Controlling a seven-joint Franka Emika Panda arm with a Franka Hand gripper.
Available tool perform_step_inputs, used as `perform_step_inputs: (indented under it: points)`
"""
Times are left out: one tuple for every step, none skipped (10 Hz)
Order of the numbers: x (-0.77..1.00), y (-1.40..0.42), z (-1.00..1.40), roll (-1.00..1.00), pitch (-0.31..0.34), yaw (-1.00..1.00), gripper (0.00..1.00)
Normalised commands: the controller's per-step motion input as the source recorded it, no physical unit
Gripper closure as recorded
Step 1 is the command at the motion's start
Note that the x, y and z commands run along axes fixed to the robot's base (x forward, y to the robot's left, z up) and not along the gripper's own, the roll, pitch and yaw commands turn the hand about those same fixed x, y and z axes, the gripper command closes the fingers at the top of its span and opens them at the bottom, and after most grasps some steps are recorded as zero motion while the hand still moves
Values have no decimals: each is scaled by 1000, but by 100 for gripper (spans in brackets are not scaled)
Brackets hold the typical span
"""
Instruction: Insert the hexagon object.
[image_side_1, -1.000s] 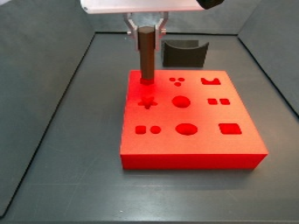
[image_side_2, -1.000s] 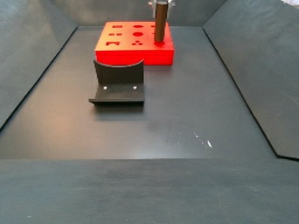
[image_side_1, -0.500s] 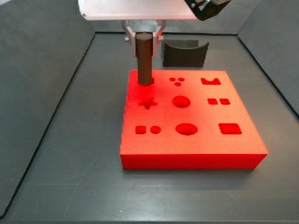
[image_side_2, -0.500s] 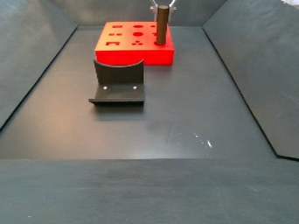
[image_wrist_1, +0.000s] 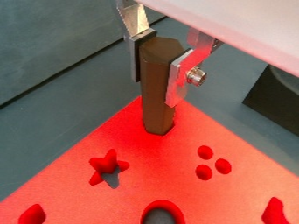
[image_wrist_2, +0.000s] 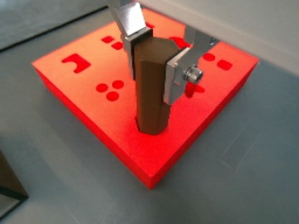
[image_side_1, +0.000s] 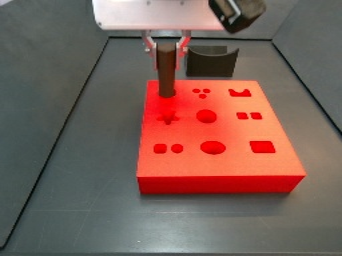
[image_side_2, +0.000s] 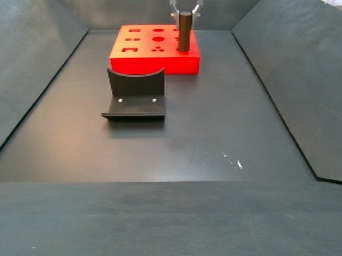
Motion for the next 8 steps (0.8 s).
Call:
perform_step_inputs:
  points:
    - [0, 0, -77, 0, 0, 0, 100]
    - [-191, 0, -1000, -70, 0, 0, 100]
    - [-31, 0, -1000, 0, 16, 0, 100]
    - [0, 0, -1000, 0, 6, 0, 100]
    - [0, 0, -1000, 0, 19, 0, 100]
    - [0, 0, -1000, 0, 6, 0, 100]
    - [0, 0, -1000, 0, 1, 0, 100]
    - [0, 0, -1000, 66, 23, 14, 100]
